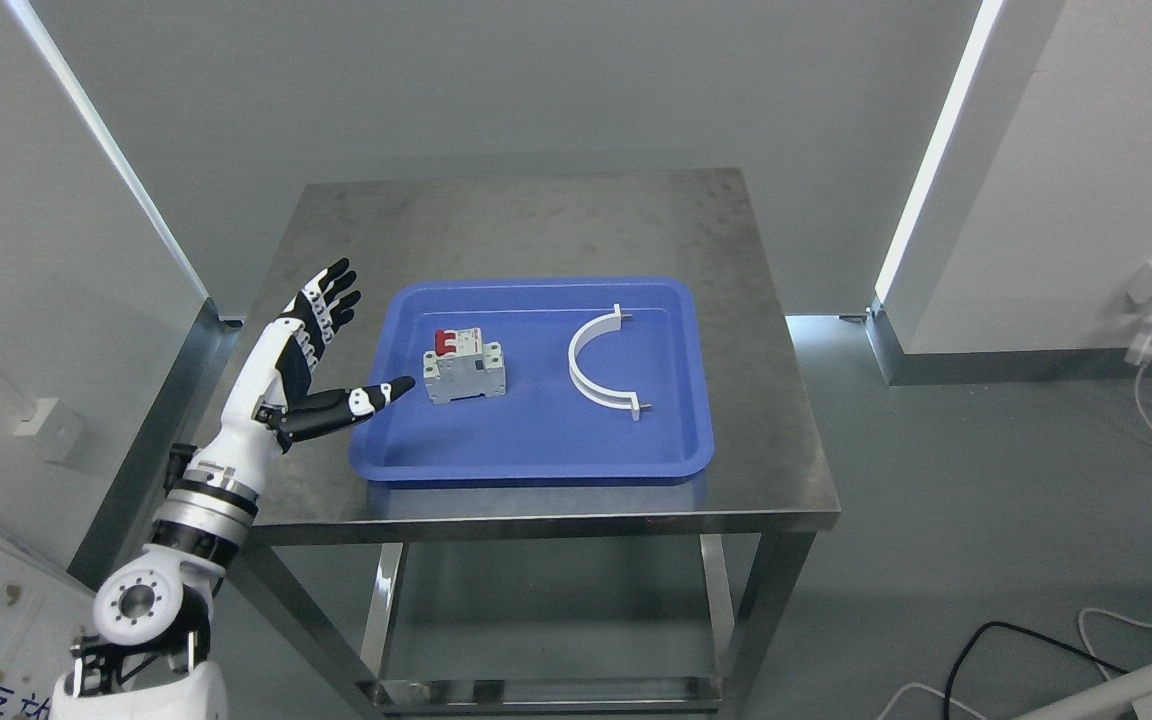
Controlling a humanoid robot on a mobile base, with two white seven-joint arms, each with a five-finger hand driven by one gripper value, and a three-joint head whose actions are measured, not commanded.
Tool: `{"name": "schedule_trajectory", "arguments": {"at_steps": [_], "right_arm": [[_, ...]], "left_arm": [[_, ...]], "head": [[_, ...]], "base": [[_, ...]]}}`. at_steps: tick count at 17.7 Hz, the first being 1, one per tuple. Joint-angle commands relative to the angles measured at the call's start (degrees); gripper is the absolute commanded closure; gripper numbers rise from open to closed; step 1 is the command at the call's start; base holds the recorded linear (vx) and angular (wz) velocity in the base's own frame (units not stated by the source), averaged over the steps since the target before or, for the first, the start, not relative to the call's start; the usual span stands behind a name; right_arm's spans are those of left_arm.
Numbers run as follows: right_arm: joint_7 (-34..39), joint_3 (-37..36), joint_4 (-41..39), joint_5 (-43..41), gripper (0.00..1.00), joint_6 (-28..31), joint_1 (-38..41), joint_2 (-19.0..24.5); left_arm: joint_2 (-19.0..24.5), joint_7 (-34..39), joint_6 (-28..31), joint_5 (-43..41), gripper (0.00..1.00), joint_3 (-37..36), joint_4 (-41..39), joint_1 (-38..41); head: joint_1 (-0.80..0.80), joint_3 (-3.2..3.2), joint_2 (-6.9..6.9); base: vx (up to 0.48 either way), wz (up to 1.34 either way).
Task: Place circuit breaker on shelf
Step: 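Reach the left hand toward the grey circuit breaker in the blue tray, then close the left hand around the circuit breaker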
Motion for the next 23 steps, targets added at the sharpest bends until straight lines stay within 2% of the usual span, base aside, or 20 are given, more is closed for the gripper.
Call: {"name": "schedule_trajectory", "arguments": {"at_steps": [1, 5, 7, 9, 16, 21, 23], "right_arm": [[0.0, 1.1, 0.0, 0.0, 0.0, 3.3, 0.0, -1.0], [0.0, 1.1, 0.0, 0.0, 0.0, 3.3, 0.0, -1.0], [0.0, 1.1, 0.0, 0.0, 0.0, 3.3, 0.0, -1.0], [0.0, 1.1, 0.0, 0.0, 0.0, 3.3, 0.0, -1.0], [0.0, 1.1, 0.1, 0.0, 0.0, 3.3, 0.0, -1.0], [0.0, 1.1, 0.0, 0.0, 0.0, 3.3, 0.0, -1.0], [0.0, 1.1, 0.0, 0.0, 0.0, 3.3, 0.0, -1.0]], "left_arm": [[5.2, -1.7, 2.7, -10.6, 0.03, -11.3, 3.0, -5.5], [4.6, -5.4, 2.9, -15.7, 0.04, -13.2, 4.2, -5.9], [4.1, -6.4, 3.3, -15.9, 0.09, -13.5, 4.8, -6.0], [3.0, -6.4, 5.3, -16.8, 0.1, -13.9, 5.8, -6.3], [2.3, -6.3, 5.7, -22.5, 0.12, -13.4, 11.8, -9.7], [2.1, -6.4, 5.6, -24.0, 0.23, -13.5, 14.4, -10.8], [1.6, -6.4, 5.3, -24.0, 0.32, -13.2, 14.6, -10.8]], "head": [[0.0, 0.0, 0.0], [0.0, 0.0, 0.0], [0.0, 0.0, 0.0], [0.0, 0.0, 0.0], [0.0, 0.0, 0.0], [0.0, 0.0, 0.0], [0.0, 0.0, 0.0]], "base": [[0.002, -0.02], [0.001, -0.01], [0.0, 0.0], [-0.001, -0.02], [-0.001, 0.01], [0.0, 0.0], [0.0, 0.0]]}}
